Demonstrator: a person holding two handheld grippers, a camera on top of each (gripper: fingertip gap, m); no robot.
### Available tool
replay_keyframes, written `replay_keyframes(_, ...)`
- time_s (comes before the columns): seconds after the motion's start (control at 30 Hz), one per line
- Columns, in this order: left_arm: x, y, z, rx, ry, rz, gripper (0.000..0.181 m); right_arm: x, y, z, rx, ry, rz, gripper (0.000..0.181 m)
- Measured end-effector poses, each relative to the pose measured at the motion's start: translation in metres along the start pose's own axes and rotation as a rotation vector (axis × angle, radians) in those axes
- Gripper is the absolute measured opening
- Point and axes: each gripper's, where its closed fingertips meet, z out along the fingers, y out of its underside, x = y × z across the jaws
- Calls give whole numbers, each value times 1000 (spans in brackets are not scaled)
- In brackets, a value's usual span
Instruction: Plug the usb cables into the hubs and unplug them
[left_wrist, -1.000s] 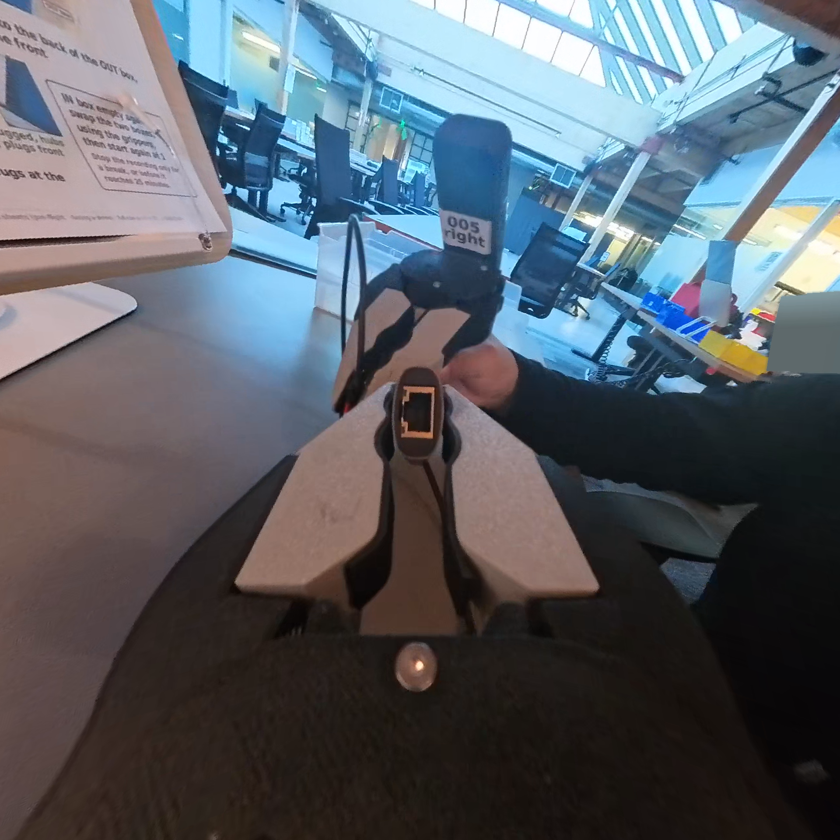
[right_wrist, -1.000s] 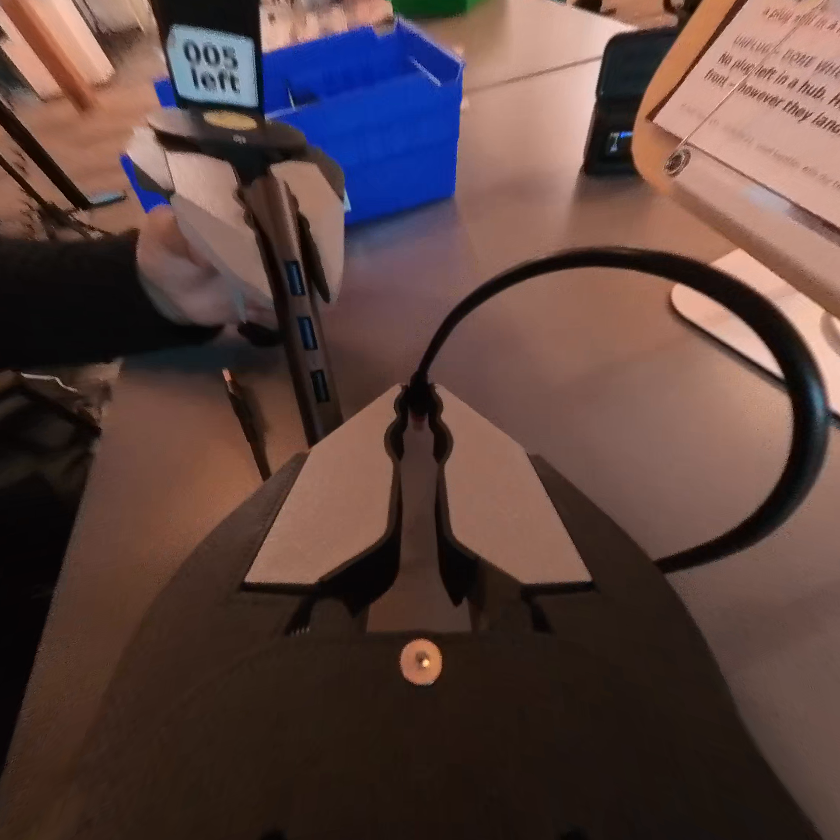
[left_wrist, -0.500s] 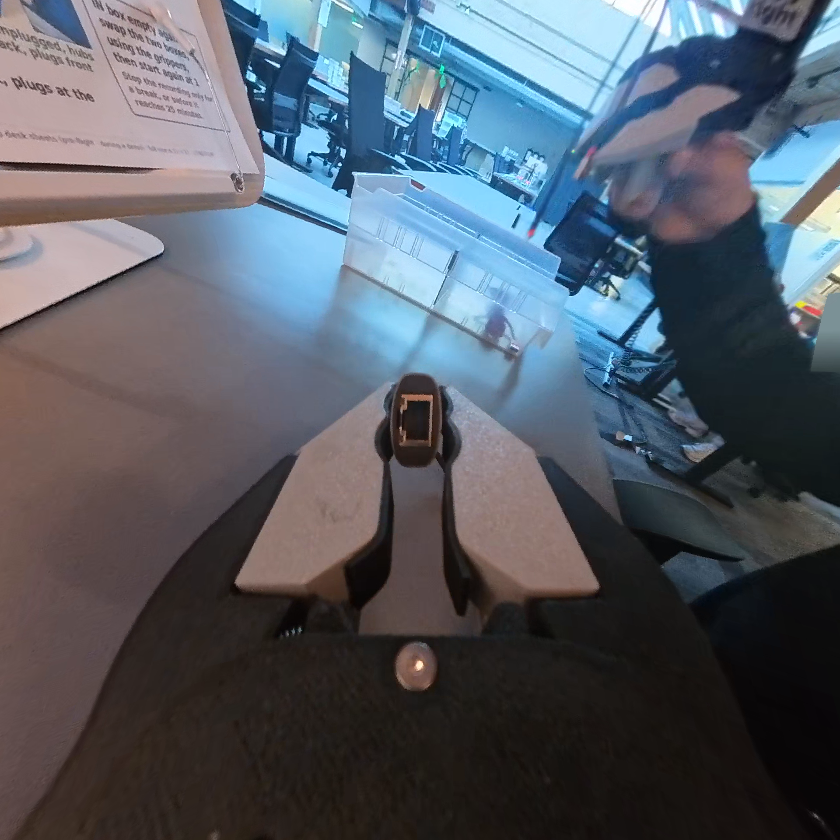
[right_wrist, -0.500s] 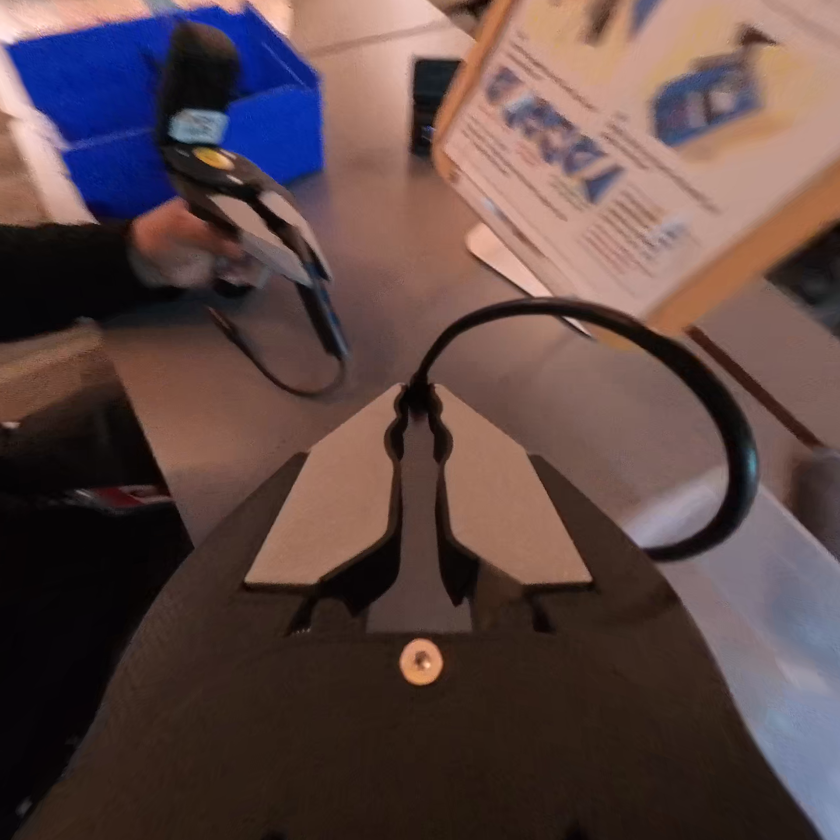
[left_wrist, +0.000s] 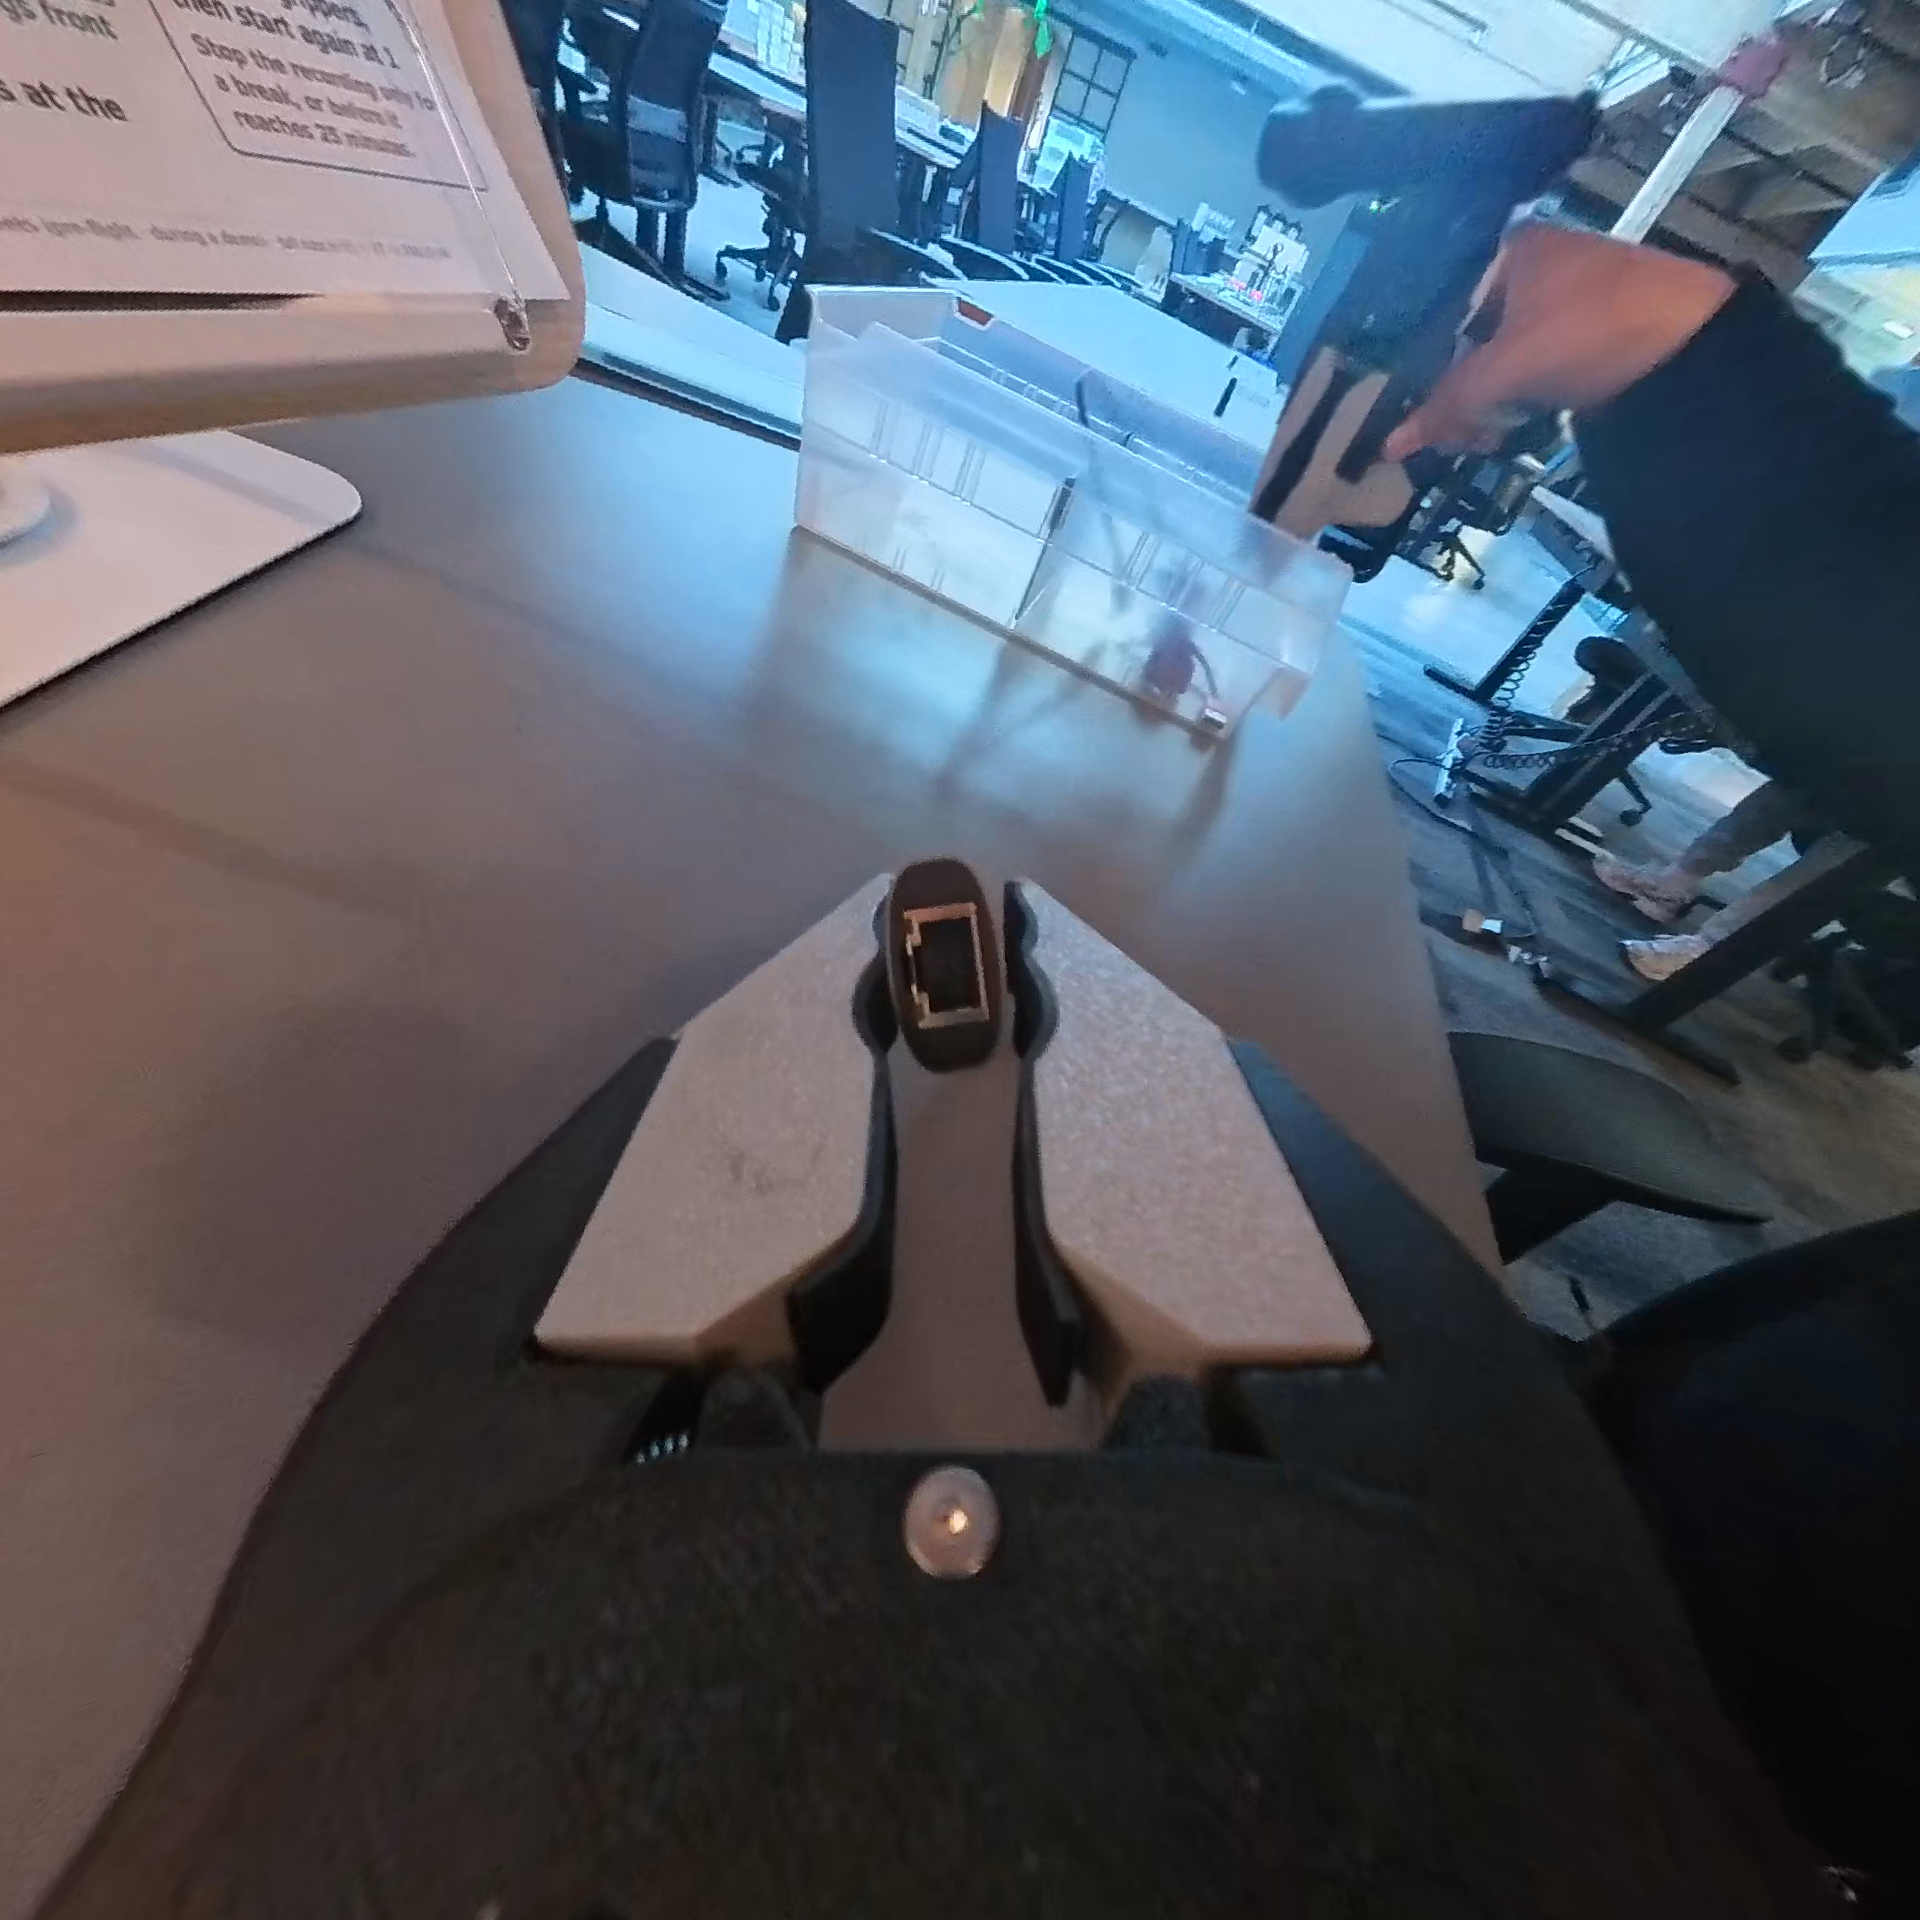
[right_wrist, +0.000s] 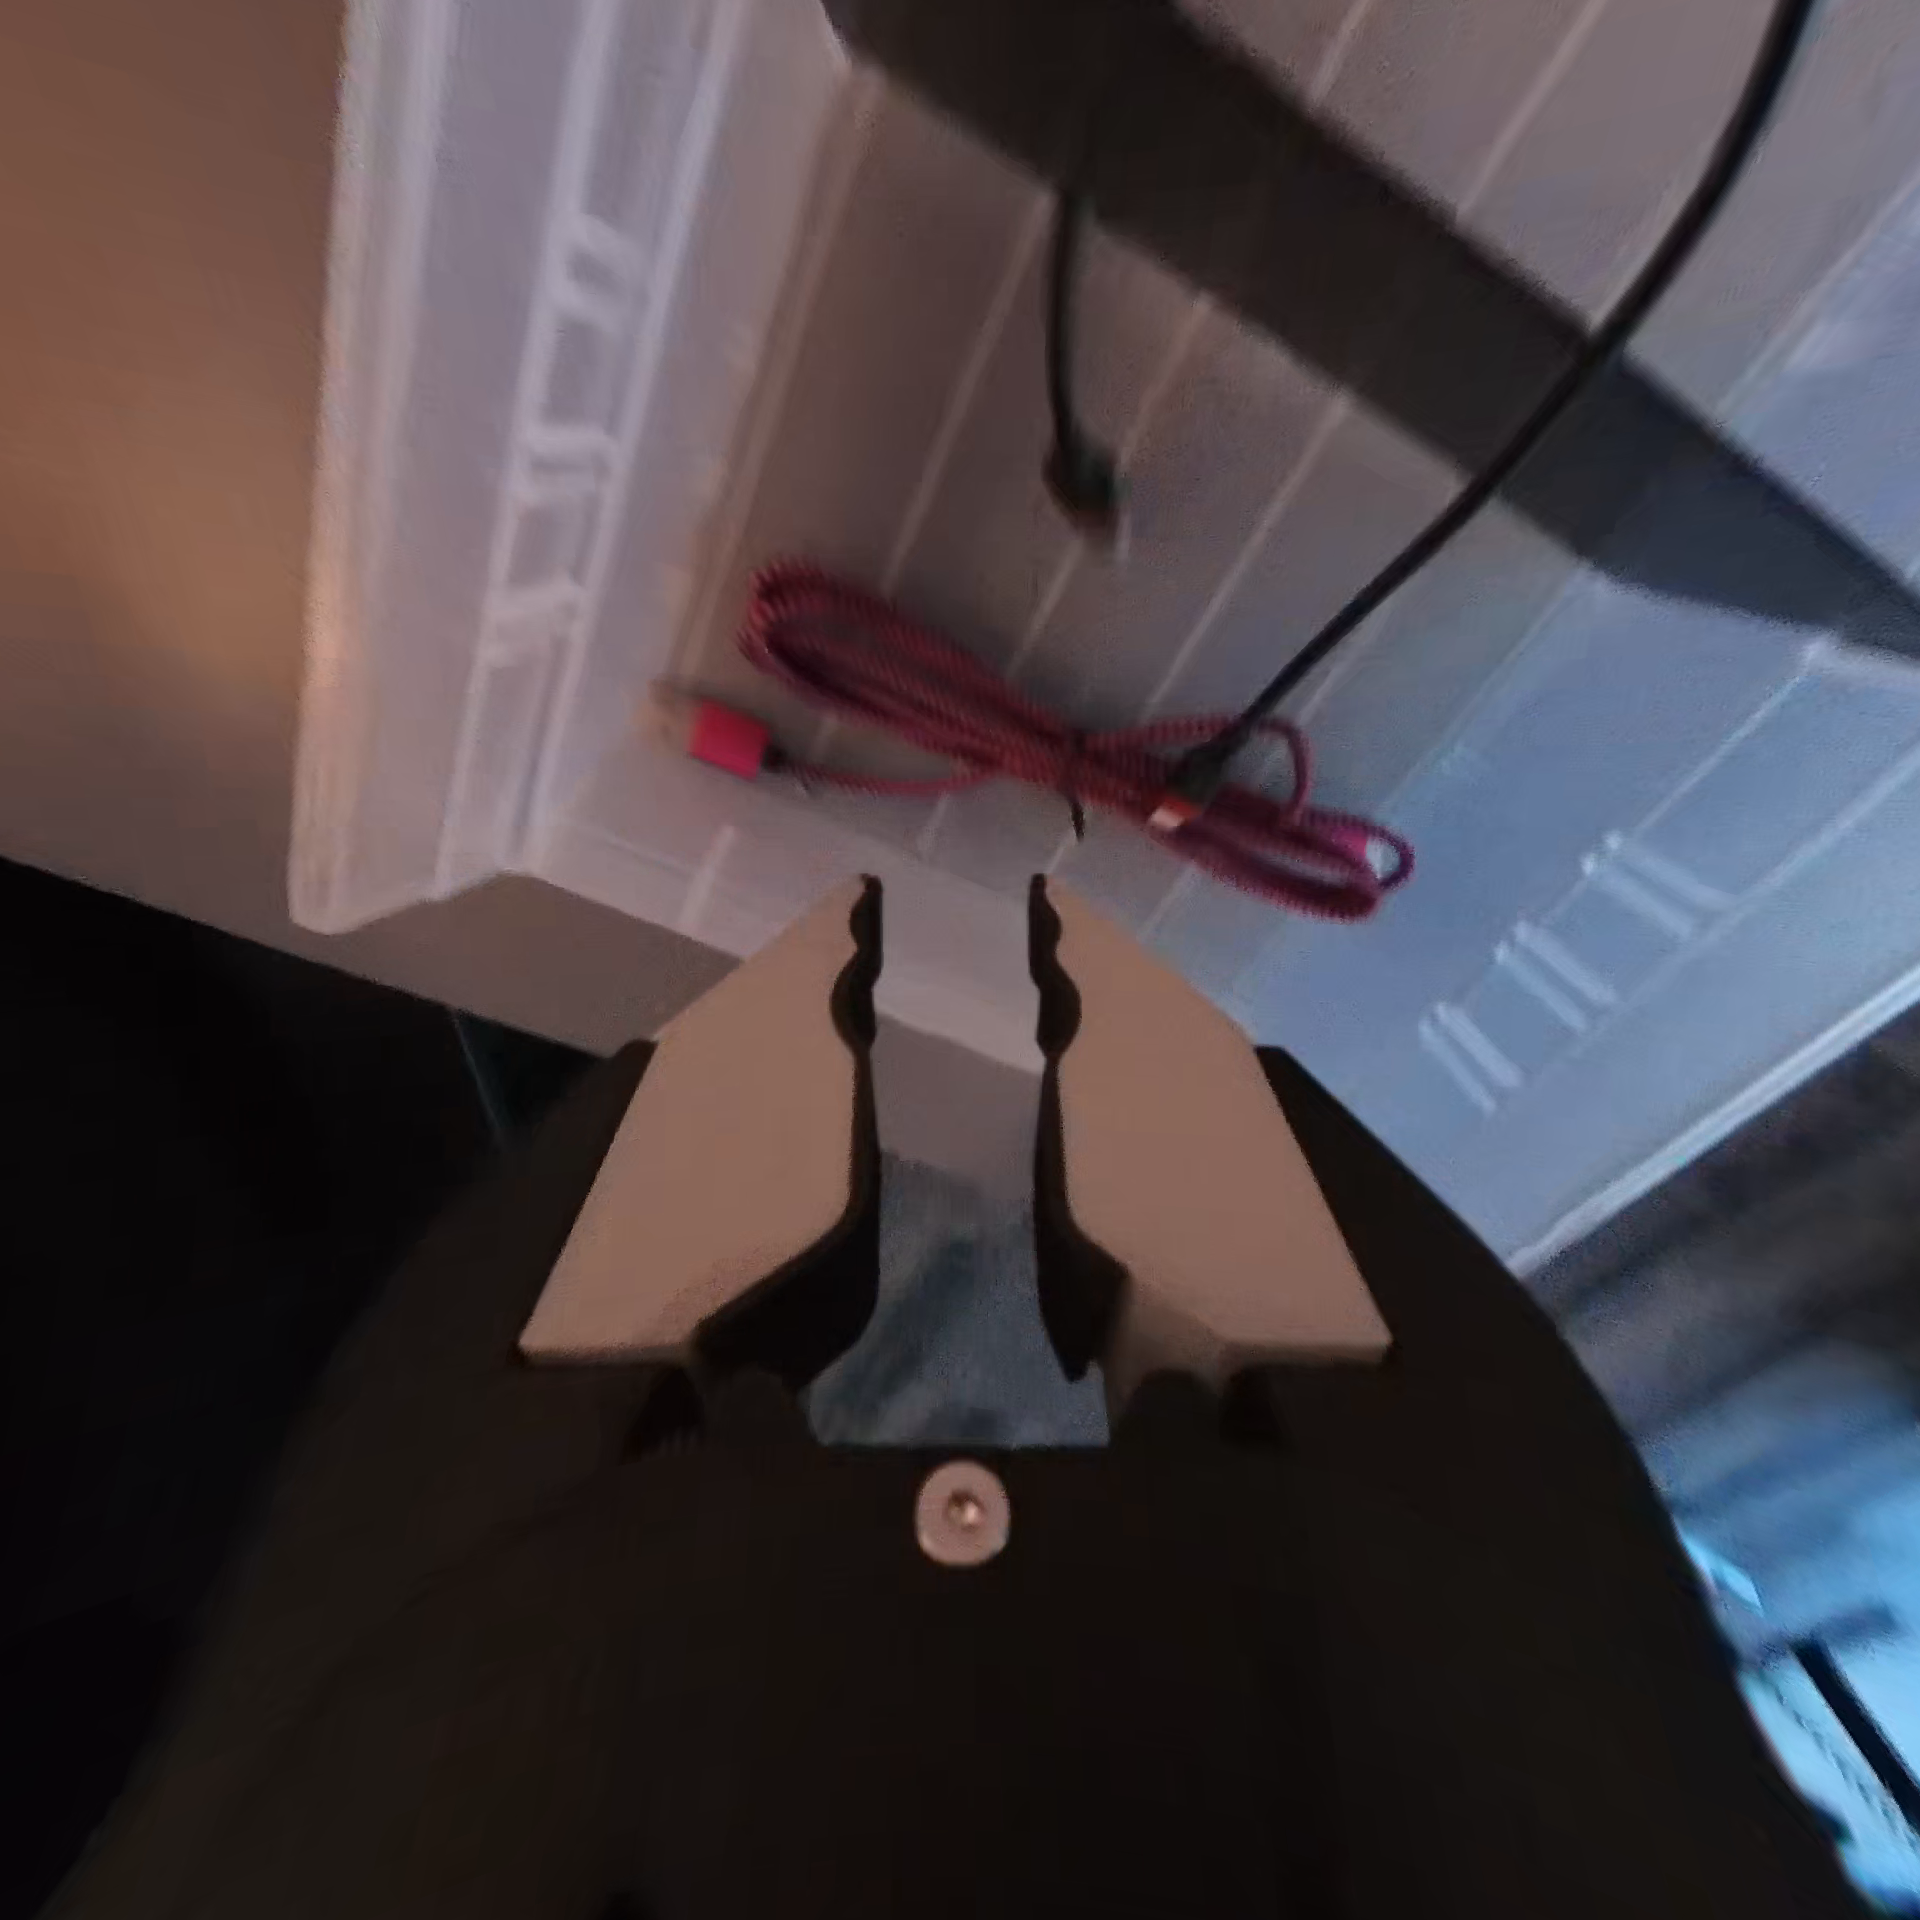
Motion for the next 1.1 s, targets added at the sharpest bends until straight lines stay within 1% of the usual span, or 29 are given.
replay_keyframes(0.07,1,1,1,-4,8,-1,15,7,12,-3,-107,44,15,31)
replay_keyframes(0.13,3,2,3,-13,14,10,16,19,11,-19,-133,156,22,31)
replay_keyframes(0.2,8,2,4,-12,35,21,15,17,-6,-39,-61,229,16,27)
replay_keyframes(0.27,16,1,5,-8,91,25,15,-4,-37,-58,93,243,-35,27)
replay_keyframes(0.33,27,0,6,5,159,25,15,-48,-70,-72,256,193,-146,29)
replay_keyframes(0.37,31,-2,6,14,185,26,14,-80,-86,-76,334,134,-234,34)
replay_keyframes(0.4,36,-2,6,20,211,31,14,-118,-99,-77,404,53,-338,35)
replay_keyframes(0.47,45,-5,5,36,265,37,15,-195,-112,-72,484,-129,-533,36)
replay_keyframes(0.53,54,-8,4,54,315,41,15,-252,-120,-58,514,-234,-654,39)
replay_keyframes(0.6,60,-10,1,72,352,46,14,-288,-133,-37,534,-267,-713,41)
replay_keyframes(0.67,65,-14,-2,95,380,57,15,-311,-144,-8,509,-303,-735,51)
replay_keyframes(0.7,67,-15,-3,101,383,64,15,-320,-147,6,482,-338,-733,50)
replay_keyframes(0.73,67,-16,-4,104,378,71,15,-329,-147,16,450,-391,-731,36)
replay_keyframes(0.77,67,-15,-4,101,379,72,15,-335,-146,22,429,-439,-727,18)
replay_keyframes(0.8,69,-16,-5,105,397,57,15,-338,-146,23,431,-478,-726,15)
replay_keyframes(0.87,66,-19,-6,126,406,11,15,-338,-144,17,450,-526,-720,14)
replay_keyframes(0.93,57,-20,-4,123,378,-45,19,-324,-146,6,477,-494,-689,14)
replay_keyframes(1.0,47,-21,-2,122,327,-62,26,-304,-149,-15,535,-444,-651,14)
replay_keyframes(1.07,42,-20,-2,113,299,-61,28,-282,-150,-44,608,-396,-614,13)
replay_keyframes(1.1,43,-19,-2,110,307,-59,24,-268,-152,-58,642,-345,-593,13)
